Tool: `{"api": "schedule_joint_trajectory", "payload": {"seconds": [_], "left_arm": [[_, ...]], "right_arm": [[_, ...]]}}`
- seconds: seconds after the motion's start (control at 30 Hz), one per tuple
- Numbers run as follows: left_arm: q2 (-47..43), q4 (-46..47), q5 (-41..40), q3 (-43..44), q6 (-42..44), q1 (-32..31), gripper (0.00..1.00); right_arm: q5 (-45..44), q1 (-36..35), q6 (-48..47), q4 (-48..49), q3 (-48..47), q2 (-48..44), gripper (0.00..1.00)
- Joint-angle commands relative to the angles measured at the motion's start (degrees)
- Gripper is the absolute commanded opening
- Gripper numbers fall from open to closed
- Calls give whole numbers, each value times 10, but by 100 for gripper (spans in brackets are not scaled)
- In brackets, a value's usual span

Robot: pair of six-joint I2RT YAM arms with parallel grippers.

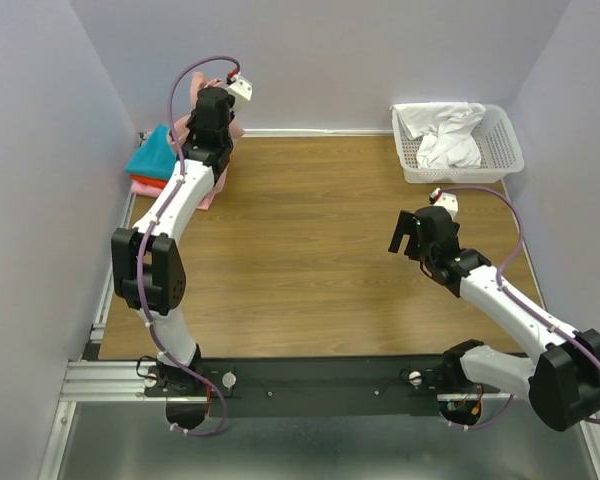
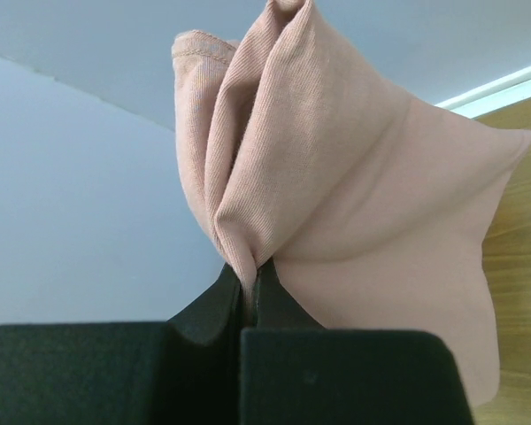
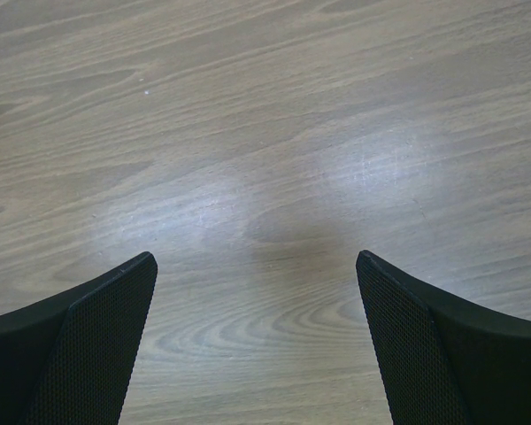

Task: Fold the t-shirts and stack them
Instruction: Neatly place the folded tshirt to the corner

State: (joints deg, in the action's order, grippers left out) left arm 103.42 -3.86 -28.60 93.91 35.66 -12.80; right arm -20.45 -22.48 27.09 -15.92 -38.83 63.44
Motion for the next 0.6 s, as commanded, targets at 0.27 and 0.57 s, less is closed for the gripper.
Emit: {"api": "schedule_joint_trajectory", "payload": {"seconds": [0.27, 0.57], "left_arm": [[-29, -17, 1, 41, 41, 19, 0], [20, -23, 63, 82, 78, 53, 0]], "right_arm": [[-33, 3, 12, -5, 8, -6, 100], [-35, 3, 13, -5, -1, 20, 100]]}}
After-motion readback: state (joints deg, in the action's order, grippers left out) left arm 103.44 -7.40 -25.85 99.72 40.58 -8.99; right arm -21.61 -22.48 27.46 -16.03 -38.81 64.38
